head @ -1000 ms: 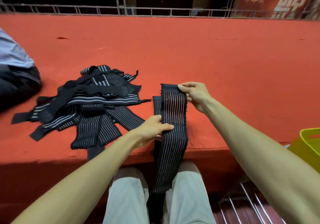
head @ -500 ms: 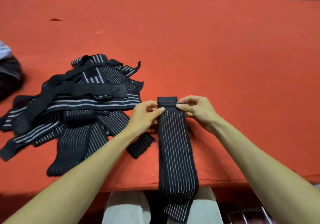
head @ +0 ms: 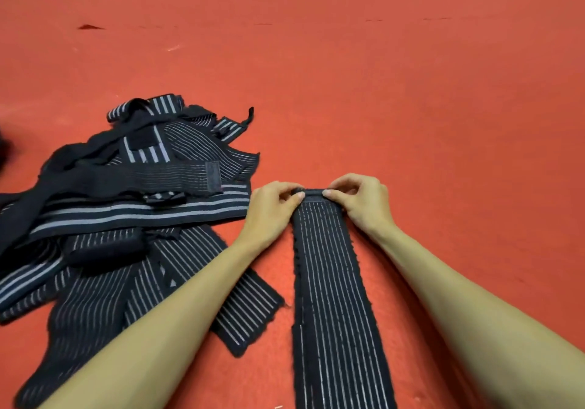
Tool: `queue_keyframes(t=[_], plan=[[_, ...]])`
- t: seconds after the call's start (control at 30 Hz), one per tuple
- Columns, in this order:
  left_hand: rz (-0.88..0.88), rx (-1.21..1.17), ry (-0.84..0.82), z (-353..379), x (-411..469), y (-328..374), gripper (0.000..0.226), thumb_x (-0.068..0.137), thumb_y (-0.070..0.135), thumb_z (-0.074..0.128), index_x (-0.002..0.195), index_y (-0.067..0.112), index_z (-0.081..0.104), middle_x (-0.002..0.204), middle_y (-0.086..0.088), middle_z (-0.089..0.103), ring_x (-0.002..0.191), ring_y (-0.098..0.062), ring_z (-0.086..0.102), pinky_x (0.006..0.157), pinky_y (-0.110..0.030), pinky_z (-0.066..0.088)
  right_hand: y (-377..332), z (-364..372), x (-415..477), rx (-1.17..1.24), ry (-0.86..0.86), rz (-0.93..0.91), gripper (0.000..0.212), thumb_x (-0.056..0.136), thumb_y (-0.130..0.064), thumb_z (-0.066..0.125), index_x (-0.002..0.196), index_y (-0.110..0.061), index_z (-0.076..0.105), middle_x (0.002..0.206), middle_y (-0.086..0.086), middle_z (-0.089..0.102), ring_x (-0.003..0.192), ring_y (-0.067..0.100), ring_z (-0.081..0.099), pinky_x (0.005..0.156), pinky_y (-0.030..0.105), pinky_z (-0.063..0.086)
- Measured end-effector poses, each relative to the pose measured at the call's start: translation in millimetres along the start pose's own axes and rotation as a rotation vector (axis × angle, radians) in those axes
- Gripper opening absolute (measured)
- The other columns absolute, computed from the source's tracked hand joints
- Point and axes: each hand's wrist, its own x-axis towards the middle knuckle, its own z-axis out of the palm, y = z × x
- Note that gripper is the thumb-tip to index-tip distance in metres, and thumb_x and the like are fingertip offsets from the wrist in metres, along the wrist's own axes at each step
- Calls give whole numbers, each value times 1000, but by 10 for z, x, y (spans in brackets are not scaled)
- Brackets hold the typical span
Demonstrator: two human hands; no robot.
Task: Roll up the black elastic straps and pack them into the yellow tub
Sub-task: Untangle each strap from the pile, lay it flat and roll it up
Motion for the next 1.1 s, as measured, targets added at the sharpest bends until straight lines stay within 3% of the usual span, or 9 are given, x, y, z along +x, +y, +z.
queue_keyframes(t=[0.33,0.53,0.7,0.77,0.87,0.93,1.1], plan=[[-50,151,-10,96,63,-39,32,93,26,62,122,14,66,89,2,51,86,-12,50,84,-24,38,12,68,22,-118,37,-26,6,80,-23,78,84,-21,73,75,-11,64,65,-4,54,61,2,35],[-61,98,-1,110,50,-35,10,93,26,60,101,19,59,96,5,45,82,-13,49,81,-30,40,48,104,30,-183,20,-45,16,84,-25,73,99,-19,75,96,-1,62,88,10,57,80,18,38],[4,44,-32,32,-38,50,7,95,21,58,99,18,54,90,12,49,80,-12,48,73,-26,34,-49,25,-101,-105,12,-90,6,84,-15,71,84,-20,67,80,-9,63,73,8,54,68,15,36],[91,34,-78,-44,-145,115,13,97,20,54,109,16,57,98,9,51,90,-13,52,80,-28,38,-120,-59,-192,-75,10,-108,10,83,-10,70,81,-18,66,73,-11,62,71,8,54,65,7,35],[218,121,-132,-201,-266,265,26,100,23,48,123,16,59,101,6,47,99,-13,47,89,-34,35,-288,-233,-330,-58,-2,-163,7,83,-6,68,84,-13,68,71,-9,62,69,8,55,64,6,36],[231,132,-137,-361,-331,444,28,100,26,48,124,15,59,98,4,47,96,-13,41,87,-33,32,-464,-388,-423,-55,-2,-218,9,85,-5,67,89,-11,72,78,-6,65,71,7,55,66,4,36],[211,-42,-101,-761,-619,990,21,98,23,54,115,11,60,96,3,61,88,-13,55,72,-20,37,-991,-830,-716,-100,-36,-348,7,86,-10,67,89,-13,73,77,-7,67,69,5,55,65,7,37]])
